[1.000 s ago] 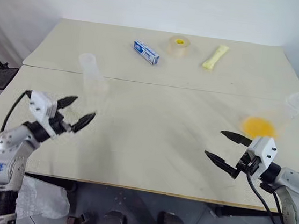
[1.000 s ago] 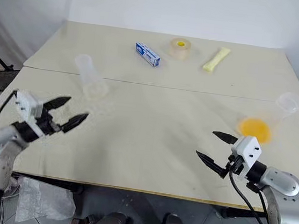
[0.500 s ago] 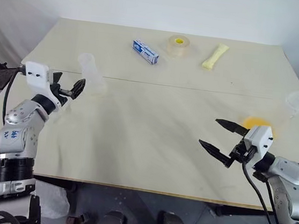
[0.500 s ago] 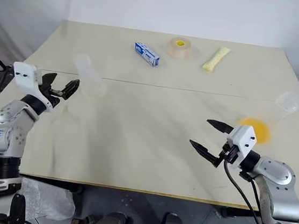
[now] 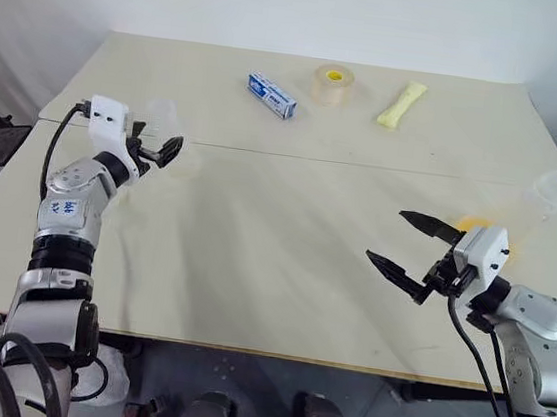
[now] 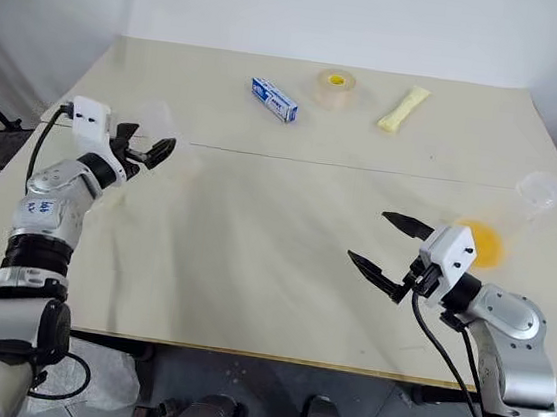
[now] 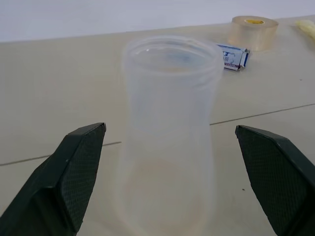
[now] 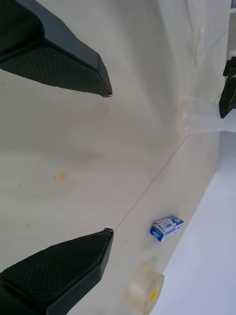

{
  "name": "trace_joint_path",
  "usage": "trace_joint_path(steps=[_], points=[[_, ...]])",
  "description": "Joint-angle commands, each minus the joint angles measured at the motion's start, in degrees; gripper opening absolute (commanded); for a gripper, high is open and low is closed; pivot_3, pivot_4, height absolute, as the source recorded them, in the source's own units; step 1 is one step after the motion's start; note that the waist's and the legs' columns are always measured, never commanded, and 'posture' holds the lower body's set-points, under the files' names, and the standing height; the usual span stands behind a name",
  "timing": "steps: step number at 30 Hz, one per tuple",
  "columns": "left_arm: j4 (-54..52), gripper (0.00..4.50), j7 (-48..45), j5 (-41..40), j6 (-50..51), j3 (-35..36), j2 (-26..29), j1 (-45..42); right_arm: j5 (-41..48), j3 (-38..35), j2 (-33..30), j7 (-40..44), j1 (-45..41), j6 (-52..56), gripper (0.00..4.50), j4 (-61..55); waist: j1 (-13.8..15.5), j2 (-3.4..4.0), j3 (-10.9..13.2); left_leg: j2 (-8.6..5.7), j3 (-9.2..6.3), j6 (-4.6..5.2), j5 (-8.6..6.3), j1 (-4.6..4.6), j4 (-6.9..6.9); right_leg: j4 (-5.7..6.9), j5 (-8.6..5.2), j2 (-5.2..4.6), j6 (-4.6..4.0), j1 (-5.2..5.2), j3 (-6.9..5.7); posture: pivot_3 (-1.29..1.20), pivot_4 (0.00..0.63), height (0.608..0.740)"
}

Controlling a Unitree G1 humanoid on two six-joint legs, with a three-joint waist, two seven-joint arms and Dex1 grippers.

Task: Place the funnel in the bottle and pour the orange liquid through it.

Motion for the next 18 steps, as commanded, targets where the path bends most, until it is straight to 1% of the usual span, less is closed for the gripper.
trace_joint_path(steps=[1,10,13,15,17,18], points=[[4.54,4.50,-1.27,1.27,-4.68,-0.06,0.22,-3.43,1.27,-1.42,-0.23,-0.88,0.86,0.07,4.48,-2.94,0.03,-0.02,0.01,0.00,0.00,0.00,0.00,0.00,0.00,0.00,0.00,0.00,0.00,0.00,0.00,0.00,0.150,0.740],[17.88,4.50,-3.49,4.13,-11.87,-1.40,-0.77,-11.03,1.25,-1.80,-0.28,-2.10,2.28,0.22,4.48,-4.66,0.07,-0.22,0.13,-0.06,0.00,0.04,0.00,-0.04,0.05,0.06,0.01,-0.01,0.01,-0.02,-0.05,0.00,0.150,0.740],[20.44,3.90,-3.94,4.49,-13.59,-1.25,-1.00,-12.56,1.30,-2.08,-0.27,-2.57,2.45,0.39,4.50,-5.11,0.06,-0.28,0.17,-0.08,0.00,0.05,0.00,-0.07,0.06,0.09,0.01,-0.03,0.02,-0.04,-0.06,0.00,0.150,0.740],[21.68,3.32,-3.97,4.64,-14.12,-1.01,-1.00,-13.38,1.34,-2.26,-0.33,-2.76,2.79,0.43,4.50,-5.42,0.02,-0.32,0.19,-0.09,0.00,0.06,0.00,-0.08,0.07,0.11,0.01,-0.04,0.02,-0.06,-0.08,0.00,0.150,0.740],[22.52,2.63,-4.01,4.81,-14.42,-0.90,-0.97,-13.89,1.39,-2.40,-0.41,-2.95,3.18,0.50,4.50,-5.76,-0.01,-0.32,0.19,-0.09,0.00,0.06,0.00,-0.08,0.08,0.11,0.01,-0.05,0.03,-0.07,-0.09,0.00,0.150,0.740],[22.88,2.40,-4.01,4.87,-14.50,-0.86,-0.94,-14.10,1.43,-2.45,-0.45,-3.05,3.29,0.57,4.50,-5.88,0.01,-0.32,0.19,-0.09,0.00,0.06,0.00,-0.08,0.08,0.12,0.01,-0.04,0.02,-0.07,-0.10,0.00,0.150,0.740]])
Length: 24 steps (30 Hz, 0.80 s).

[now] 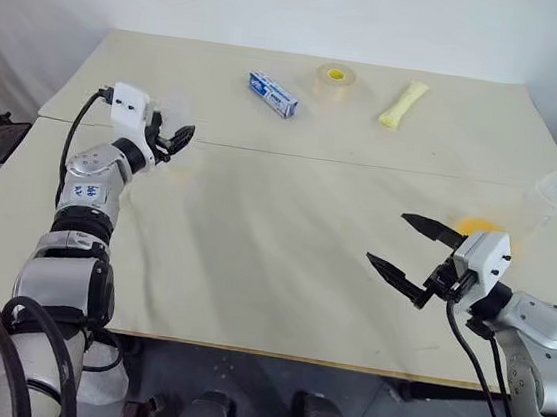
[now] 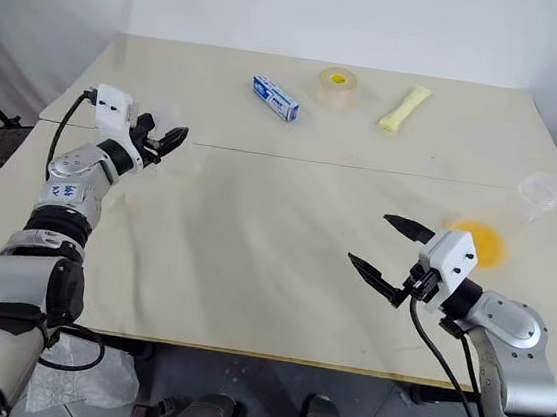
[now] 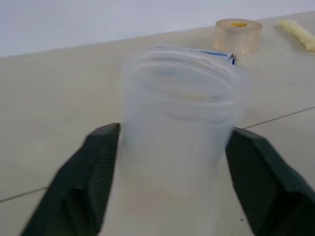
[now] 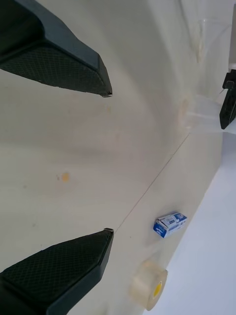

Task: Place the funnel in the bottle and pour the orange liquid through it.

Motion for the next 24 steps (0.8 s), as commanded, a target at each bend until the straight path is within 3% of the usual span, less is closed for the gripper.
trace_joint_path(steps=[1,6,10,17,24], points=[[0.70,2.37,-0.23,0.27,-1.28,0.68,0.47,-1.92,1.44,-2.11,-0.50,-0.58,0.70,-0.20,4.50,-2.78,0.04,0.00,0.00,0.01,0.00,0.00,0.00,0.00,0.00,0.01,0.00,0.00,0.00,0.00,-0.01,0.00,0.150,0.740],[1.15,2.37,-1.60,0.06,-1.32,0.76,0.66,-2.70,1.71,-2.67,-0.80,-0.87,1.52,0.05,4.50,-3.33,0.05,-0.02,0.01,-0.01,0.00,0.01,0.00,0.00,0.05,0.05,0.00,-0.01,0.00,0.00,-0.02,0.00,0.150,0.740],[-2.34,2.37,-8.20,-1.67,-0.30,0.57,-0.48,-3.58,2.81,-4.15,-1.45,-0.52,2.37,0.65,4.50,-3.88,0.09,-0.05,0.03,-0.02,0.00,0.02,0.00,-0.02,0.05,0.06,0.00,-0.01,0.00,0.00,-0.04,0.00,0.150,0.740],[-18.04,2.37,-22.10,-6.01,6.67,-2.09,-5.40,-1.52,7.91,-7.09,-4.18,3.56,5.38,3.32,4.50,-4.91,0.09,-0.10,0.06,-0.04,-0.23,0.14,-0.10,-0.80,0.77,0.23,0.04,-0.07,0.07,-0.39,-0.21,0.00,0.150,0.740],[-32.87,2.37,-32.07,-8.39,14.27,-9.06,-10.99,3.50,8.84,-8.65,-5.42,4.51,8.08,3.68,4.50,-5.93,-0.04,-0.10,0.06,-0.06,-0.07,0.18,-0.12,-0.80,0.87,0.27,0.06,-0.10,0.10,-0.42,-0.12,0.00,0.150,0.740]])
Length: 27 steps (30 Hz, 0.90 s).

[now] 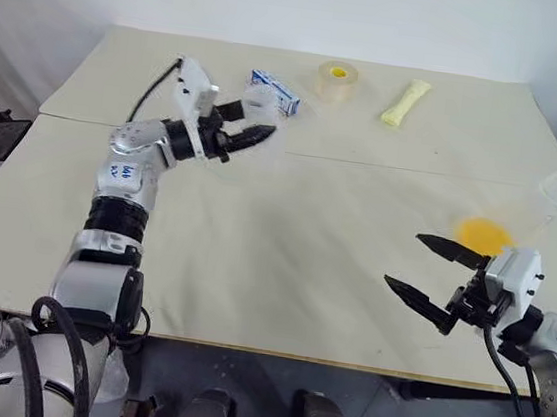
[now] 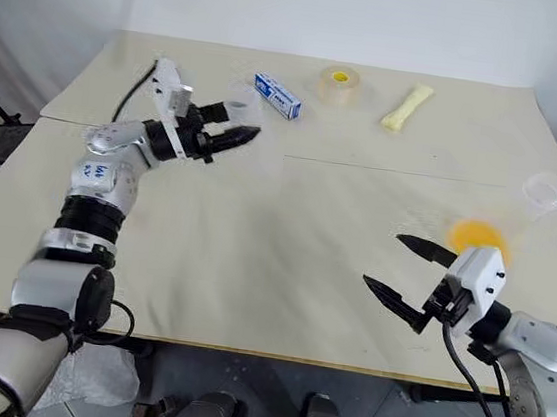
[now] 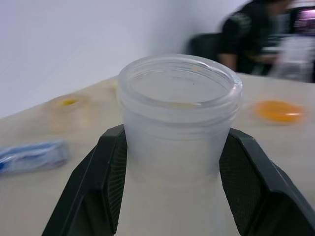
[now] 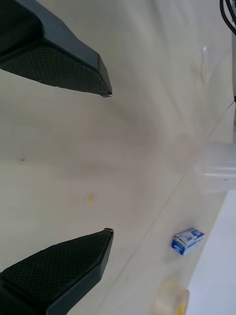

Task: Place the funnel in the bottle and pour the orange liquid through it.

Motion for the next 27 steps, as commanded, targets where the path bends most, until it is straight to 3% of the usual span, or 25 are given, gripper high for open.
trace_joint_path(steps=[1,23,27], points=[[-5.64,2.37,-2.96,-0.44,1.87,-3.24,-1.43,1.31,0.76,-1.90,-0.10,-0.80,0.15,-0.52,4.50,-2.69,-0.04,0.00,0.00,0.01,0.03,0.00,0.00,0.00,0.01,0.00,0.00,0.01,0.00,0.00,0.02,0.00,0.150,0.740],[-3.83,2.37,-6.02,3.52,3.00,-10.97,-3.91,3.20,0.18,-2.82,2.03,-6.60,7.15,-1.31,4.50,-9.09,0.18,-0.01,0.01,0.00,0.09,0.02,0.00,0.01,0.03,0.01,0.02,0.05,0.03,-0.02,0.11,0.00,0.150,0.740],[-3.78,3.60,-5.80,3.76,2.84,-11.38,-3.93,3.58,0.23,-2.99,1.78,-6.82,7.20,-1.37,4.50,-9.20,0.17,-0.01,0.01,0.00,0.09,0.02,0.00,0.01,0.03,0.01,0.02,0.05,0.03,-0.02,0.11,0.00,0.150,0.740]])
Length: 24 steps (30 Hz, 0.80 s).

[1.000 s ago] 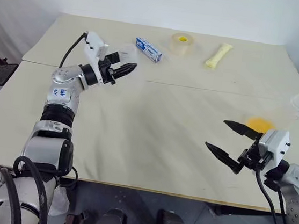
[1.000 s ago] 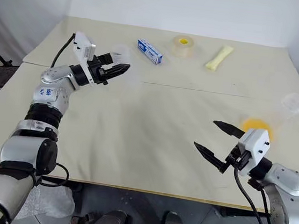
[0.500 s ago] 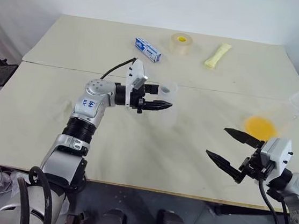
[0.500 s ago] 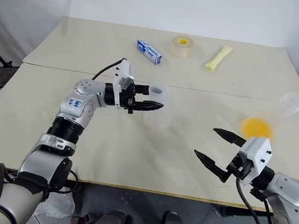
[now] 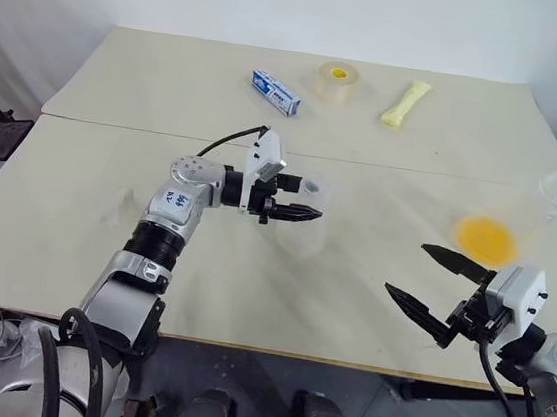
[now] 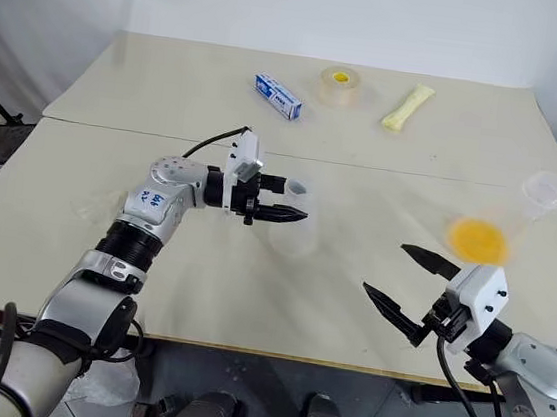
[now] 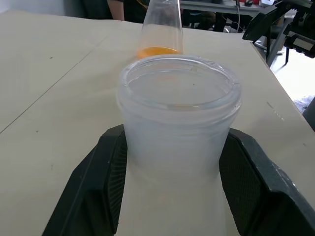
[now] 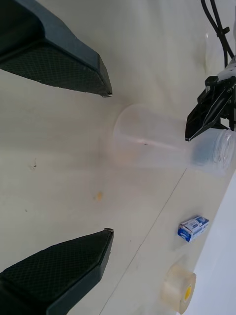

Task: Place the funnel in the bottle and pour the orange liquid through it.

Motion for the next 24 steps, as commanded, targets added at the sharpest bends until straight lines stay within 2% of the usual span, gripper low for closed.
trace_joint_path(steps=[1,3,8,14,24], points=[[-1.06,3.92,-0.24,0.25,-0.69,0.08,-0.20,0.55,0.37,-2.24,0.07,-0.48,-0.02,-1.06,4.50,-2.54,-0.01,0.00,0.00,0.00,0.00,0.00,0.00,0.00,0.00,0.00,0.00,0.00,0.00,0.00,0.00,0.00,0.150,0.740],[-1.46,4.48,-0.50,0.14,-0.52,0.00,-0.10,0.85,0.32,-2.25,0.00,-0.51,-0.17,-1.11,4.50,-2.51,-0.01,0.00,0.00,0.00,0.00,0.00,0.00,0.00,0.00,0.00,0.00,0.00,0.00,0.00,0.00,0.00,0.150,0.740],[-2.13,4.48,-0.65,0.12,-0.40,0.01,0.20,1.61,0.21,-2.16,-0.06,-0.63,-0.36,-1.16,4.50,-2.61,-0.01,0.00,0.00,0.00,0.00,0.00,0.00,0.00,0.00,0.01,0.00,0.00,0.00,0.00,0.00,0.00,0.150,0.740],[-7.74,4.48,-1.32,-1.76,4.30,1.61,3.89,3.79,0.35,-3.07,-0.86,0.23,0.00,-1.08,4.50,-2.72,-0.12,0.00,0.00,0.01,0.00,0.00,0.00,0.00,0.00,0.02,0.00,0.00,0.00,0.00,0.01,0.00,0.150,0.740],[-25.25,4.48,3.47,-7.49,18.29,9.97,14.35,11.89,1.89,-3.18,-3.73,4.43,-1.43,0.69,4.50,-0.29,-0.08,0.02,0.00,0.06,0.00,0.00,0.00,0.04,0.00,0.05,0.00,0.02,0.00,-0.02,0.12,0.00,0.150,0.740]])
